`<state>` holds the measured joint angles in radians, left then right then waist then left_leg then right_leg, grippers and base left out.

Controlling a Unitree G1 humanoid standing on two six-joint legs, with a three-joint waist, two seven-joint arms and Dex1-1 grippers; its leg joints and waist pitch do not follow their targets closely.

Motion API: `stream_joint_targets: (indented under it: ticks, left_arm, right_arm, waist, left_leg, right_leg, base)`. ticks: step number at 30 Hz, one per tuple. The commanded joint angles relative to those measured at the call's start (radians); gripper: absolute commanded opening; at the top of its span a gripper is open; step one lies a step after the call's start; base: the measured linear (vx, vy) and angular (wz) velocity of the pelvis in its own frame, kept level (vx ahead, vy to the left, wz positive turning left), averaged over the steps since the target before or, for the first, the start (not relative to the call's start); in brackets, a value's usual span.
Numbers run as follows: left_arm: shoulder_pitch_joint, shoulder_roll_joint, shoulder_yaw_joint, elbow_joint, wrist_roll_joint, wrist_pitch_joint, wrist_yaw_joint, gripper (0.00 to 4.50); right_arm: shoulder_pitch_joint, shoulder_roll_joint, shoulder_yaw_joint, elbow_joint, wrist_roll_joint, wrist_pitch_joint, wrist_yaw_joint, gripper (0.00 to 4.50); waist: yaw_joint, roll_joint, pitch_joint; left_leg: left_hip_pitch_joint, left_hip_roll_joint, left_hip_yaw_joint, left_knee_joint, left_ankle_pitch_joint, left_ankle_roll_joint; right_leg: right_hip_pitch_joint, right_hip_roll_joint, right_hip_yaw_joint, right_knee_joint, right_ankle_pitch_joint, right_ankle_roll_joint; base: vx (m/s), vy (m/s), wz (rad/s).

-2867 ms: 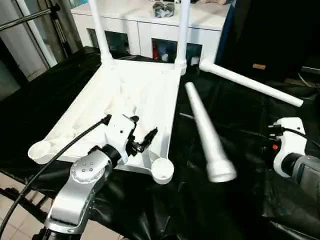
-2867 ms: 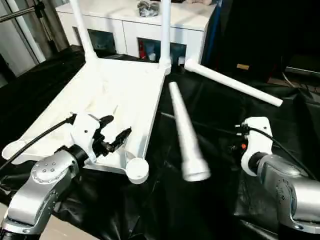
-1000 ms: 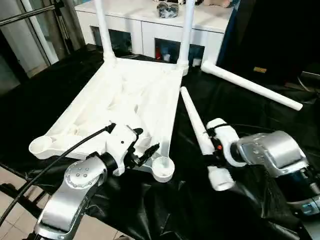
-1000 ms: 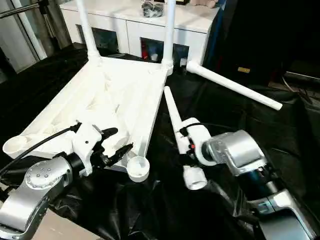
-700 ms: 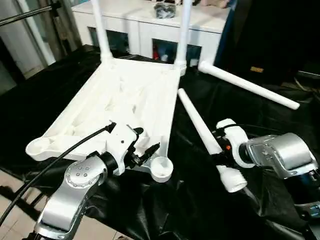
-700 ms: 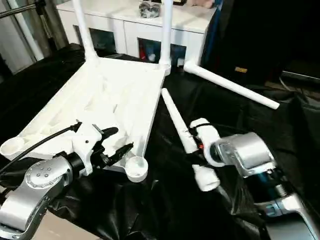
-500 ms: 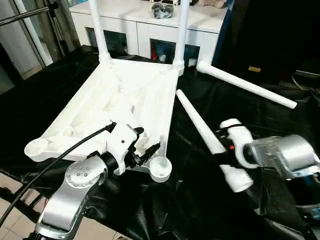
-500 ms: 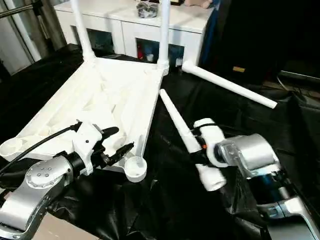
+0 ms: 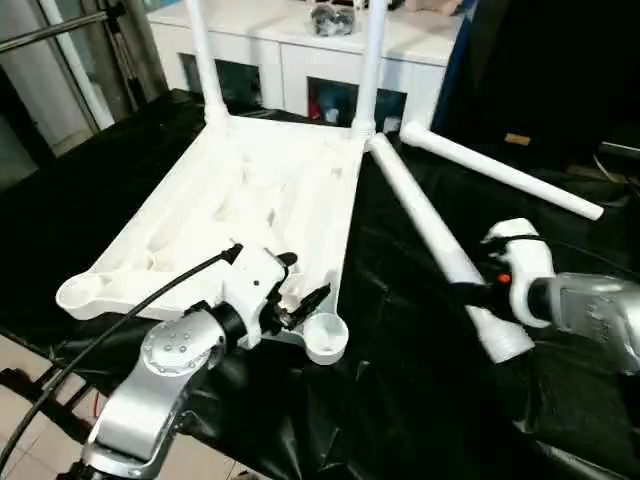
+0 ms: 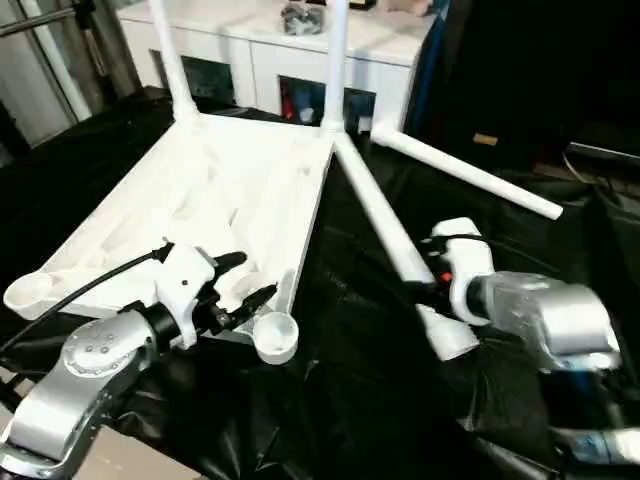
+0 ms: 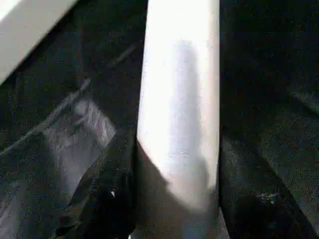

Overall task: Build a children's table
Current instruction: Pick table leg

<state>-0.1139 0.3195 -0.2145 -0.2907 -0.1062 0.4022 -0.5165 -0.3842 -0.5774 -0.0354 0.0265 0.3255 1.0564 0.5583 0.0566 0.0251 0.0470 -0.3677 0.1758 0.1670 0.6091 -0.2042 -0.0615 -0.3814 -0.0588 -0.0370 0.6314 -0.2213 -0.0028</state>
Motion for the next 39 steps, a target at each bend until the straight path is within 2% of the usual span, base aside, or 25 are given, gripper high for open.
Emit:
stream_joint_targets:
  ticks: [1, 4, 6, 9, 10, 13, 15, 17, 18, 19, 21, 22, 23, 24, 25, 26, 27, 29, 31, 32, 34, 35, 38, 39]
  left_arm:
    - [-0.02, -0.005, -0.001, 0.008, 0.009, -0.015, 0.014, 3.59]
    - [-0.023, -0.007, -0.002, 0.012, 0.014, -0.016, 0.017, 3.59]
    - [-0.022, -0.007, -0.004, 0.012, 0.017, -0.019, 0.018, 3.59]
    - [-0.015, -0.003, -0.011, 0.004, 0.016, -0.018, 0.011, 3.59]
    - [-0.014, -0.003, -0.012, 0.002, 0.015, -0.017, 0.009, 3.59]
    - [-0.011, -0.005, -0.011, -0.004, 0.013, -0.021, 0.007, 3.59]
    - [-0.012, -0.016, -0.004, -0.008, 0.009, -0.012, 0.021, 3.59]
    - [-0.012, -0.022, 0.0, -0.008, 0.007, -0.006, 0.028, 3.59]
    - [-0.009, -0.027, 0.003, -0.01, 0.006, -0.001, 0.036, 3.59]
    - [-0.008, -0.025, 0.002, -0.012, 0.008, 0.002, 0.037, 3.59]
    - [0.003, -0.015, -0.002, -0.028, 0.005, 0.017, 0.028, 3.59]
    - [0.005, -0.012, -0.003, -0.032, 0.003, 0.021, 0.026, 3.59]
    - [0.014, -0.004, -0.005, -0.051, -0.003, 0.032, 0.015, 3.59]
    - [0.019, 0.0, -0.005, -0.06, -0.006, 0.037, 0.011, 3.59]
    - [0.025, 0.006, -0.005, -0.072, -0.013, 0.048, 0.003, 3.59]
    - [0.038, 0.016, -0.003, -0.091, -0.026, 0.064, -0.01, 3.59]
    - [0.038, 0.016, -0.003, -0.091, -0.026, 0.064, -0.01, 3.59]
    - [0.056, 0.038, -0.007, -0.116, -0.031, 0.084, -0.025, 3.59]
    - [0.063, 0.046, -0.009, -0.125, -0.033, 0.092, -0.03, 3.59]
    - [0.071, 0.056, -0.008, -0.142, -0.04, 0.104, -0.037, 3.59]
    - [0.084, 0.077, -0.004, -0.18, -0.059, 0.132, -0.057, 3.59]
    - [0.084, 0.077, -0.004, -0.18, -0.059, 0.132, -0.057, 3.59]
    - [0.094, 0.094, 0.003, -0.203, -0.067, 0.154, -0.067, 3.59]
    - [0.096, 0.098, 0.005, -0.207, -0.069, 0.157, -0.068, 3.59]
  right_arm:
    - [-0.035, 0.005, -0.077, 0.029, -0.003, -0.096, -0.042, 1.85]
    - [-0.07, -0.006, -0.104, 0.078, -0.026, -0.149, -0.065, 1.85]
    - [-0.092, -0.029, -0.104, 0.115, -0.044, -0.167, -0.07, 1.85]
    - [-0.143, -0.12, -0.057, 0.25, -0.128, -0.23, -0.085, 1.85]
    - [-0.155, -0.143, -0.042, 0.293, -0.15, -0.256, -0.082, 1.85]
    - [-0.188, -0.203, 0.016, 0.416, -0.23, -0.348, -0.074, 1.85]
    - [-0.22, -0.233, 0.052, 0.524, -0.288, -0.419, -0.077, 1.85]
    - [-0.234, -0.241, 0.063, 0.568, -0.306, -0.445, -0.079, 1.85]
    - [-0.253, -0.255, 0.08, 0.626, -0.331, -0.483, -0.086, 1.85]
    - [-0.276, -0.268, 0.097, 0.688, -0.357, -0.521, -0.096, 1.85]
    - [-0.338, -0.303, 0.129, 0.84, -0.414, -0.606, -0.112, 1.85]
    - [-0.347, -0.308, 0.133, 0.862, -0.421, -0.617, -0.114, 1.84]
    - [-0.369, -0.32, 0.142, 0.912, -0.439, -0.643, -0.116, 1.84]
    - [-0.378, -0.325, 0.147, 0.933, -0.447, -0.655, -0.117, 1.84]
    - [-0.398, -0.336, 0.162, 0.974, -0.466, -0.674, -0.12, 1.84]
    - [-0.422, -0.348, 0.182, 1.024, -0.492, -0.695, -0.116, 1.84]
    - [-0.422, -0.348, 0.182, 1.024, -0.492, -0.695, -0.116, 1.84]
    - [-0.45, -0.366, 0.226, 1.098, -0.547, -0.739, -0.12, 1.84]
    - [-0.461, -0.372, 0.244, 1.13, -0.571, -0.76, -0.123, 1.84]
    - [-0.476, -0.38, 0.266, 1.167, -0.599, -0.788, -0.13, 1.84]
    - [-0.502, -0.398, 0.306, 1.227, -0.66, -0.831, -0.134, 1.84]
    - [-0.502, -0.398, 0.306, 1.227, -0.66, -0.831, -0.134, 1.84]
    - [-0.517, -0.418, 0.355, 1.27, -0.724, -0.859, -0.131, 1.84]
    - [-0.521, -0.422, 0.371, 1.279, -0.743, -0.865, -0.126, 1.84]
  waist:
    - [0.001, -0.01, -0.056]
    - [0.0, -0.01, -0.057]
    - [0.001, -0.006, -0.058]
    - [0.0, -0.005, -0.057]
    - [0.002, -0.006, -0.059]
    - [0.004, -0.006, -0.059]
    - [0.002, -0.008, -0.059]
    - [0.0, -0.008, -0.06]
    - [-0.001, 0.0, -0.059]
    - [-0.006, -0.003, -0.061]
    - [-0.005, 0.005, -0.06]
    - [-0.008, 0.003, -0.058]
    - [-0.003, 0.01, -0.057]
    - [-0.003, 0.02, -0.06]
    - [-0.005, 0.013, -0.059]
    - [-0.003, 0.023, -0.055]
    - [-0.005, 0.02, -0.054]
    - [-0.003, 0.035, -0.042]
    - [-0.007, 0.03, -0.043]
    - [-0.006, 0.039, -0.034]
    - [-0.008, 0.037, -0.033]
    - [-0.009, 0.036, -0.03]
    - [-0.006, 0.043, -0.029]
    - [-0.007, 0.042, -0.03]
  left_leg:
    - [0.007, 0.045, -0.011, -0.065, -0.108, 0.019]
    - [0.006, 0.042, -0.01, -0.063, -0.096, 0.021]
    - [0.007, 0.041, -0.01, -0.061, -0.085, 0.027]
    - [0.005, 0.039, -0.009, -0.059, -0.086, 0.027]
    - [0.009, 0.04, -0.008, -0.056, -0.095, 0.027]
    - [0.003, 0.04, -0.008, -0.056, -0.096, 0.036]
    - [0.001, 0.037, -0.007, -0.054, -0.094, 0.045]
    - [0.0, 0.037, -0.007, -0.051, -0.087, 0.056]
    - [0.0, 0.037, -0.007, -0.05, -0.097, 0.06]
    - [-0.001, 0.037, -0.007, -0.048, -0.106, 0.063]
    - [-0.001, 0.035, -0.007, -0.046, -0.111, 0.07]
    - [-0.001, 0.033, -0.004, -0.044, -0.12, 0.075]
    - [-0.003, 0.032, -0.005, -0.043, -0.114, 0.083]
    - [-0.002, 0.035, -0.007, -0.042, -0.109, 0.084]
    - [-0.005, 0.034, -0.004, -0.041, -0.107, 0.093]
    - [-0.006, 0.033, -0.005, -0.041, -0.116, 0.098]
    - [-0.008, 0.031, -0.004, -0.041, -0.121, 0.101]
    - [-0.008, 0.033, -0.007, -0.044, -0.144, 0.103]
    - [-0.005, 0.033, -0.006, -0.044, -0.16, 0.101]
    - [-0.008, 0.032, -0.007, -0.046, -0.165, 0.104]
    - [-0.007, 0.034, -0.007, -0.047, -0.181, 0.102]
    - [-0.007, 0.032, -0.007, -0.046, -0.179, 0.105]
    - [-0.015, 0.031, -0.006, -0.042, -0.122, 0.141]
    - [-0.016, 0.031, -0.006, -0.041, -0.112, 0.145]
  right_leg:
    - [0.044, -0.07, 0.044, -0.08, -0.091, -0.224]
    - [0.044, -0.067, 0.042, -0.079, -0.083, -0.23]
    - [0.045, -0.066, 0.042, -0.078, -0.068, -0.229]
    - [0.047, -0.065, 0.04, -0.078, -0.064, -0.243]
    - [0.045, -0.065, 0.038, -0.08, -0.07, -0.251]
    - [0.048, -0.067, 0.036, -0.078, -0.069, -0.256]
    - [0.05, -0.065, 0.036, -0.079, -0.058, -0.262]
    - [0.051, -0.065, 0.035, -0.077, -0.039, -0.273]
    - [0.05, -0.067, 0.034, -0.078, -0.049, -0.282]
    - [0.05, -0.065, 0.032, -0.078, -0.058, -0.29]
    - [0.05, -0.065, 0.031, -0.079, -0.078, -0.291]
    - [0.048, -0.063, 0.029, -0.083, -0.096, -0.296]
    - [0.051, -0.064, 0.03, -0.082, -0.101, -0.293]
    - [0.049, -0.067, 0.028, -0.079, -0.096, -0.299]
    - [0.048, -0.062, 0.027, -0.08, -0.087, -0.302]
    - [0.046, -0.061, 0.024, -0.082, -0.103, -0.302]
    - [0.047, -0.06, 0.025, -0.083, -0.108, -0.302]
    - [0.04, -0.061, 0.022, -0.085, -0.146, -0.298]
    - [0.039, -0.059, 0.022, -0.086, -0.163, -0.299]
    - [0.037, -0.059, 0.021, -0.088, -0.167, -0.298]
    - [0.035, -0.059, 0.02, -0.087, -0.179, -0.302]
    - [0.034, -0.059, 0.019, -0.086, -0.178, -0.306]
    - [0.035, -0.059, 0.018, -0.084, -0.151, -0.305]
    - [0.037, -0.059, 0.019, -0.082, -0.137, -0.307]
  base:
    - [0.0, 0.0, 0.0]
    - [0.0, 0.0, 0.0]
    - [0.0, 0.0, 0.0]
    - [0.0, 0.0, 0.0]
    - [0.0, 0.0, 0.0]
    - [0.0, 0.0, 0.0]
    - [0.0, 0.0, 0.0]
    - [0.0, 0.0, 0.0]
    - [0.0, 0.0, 0.0]
    - [0.0, 0.0, 0.0]
    - [0.0, 0.0, 0.0]
    - [0.0, 0.0, 0.0]
    - [0.0, 0.0, 0.0]
    - [0.0, 0.0, 0.0]
    - [0.0, 0.0, 0.0]
    - [0.0, 0.0, 0.0]
    - [0.0, 0.0, 0.0]
    - [0.0, 0.0, 0.0]
    - [0.0, 0.0, 0.0]
    - [0.0, 0.0, 0.0]
    - [0.0, 0.0, 0.0]
    - [0.0, 0.0, 0.0]
    - [0.0, 0.0, 0.0]
    - [0.0, 0.0, 0.0]
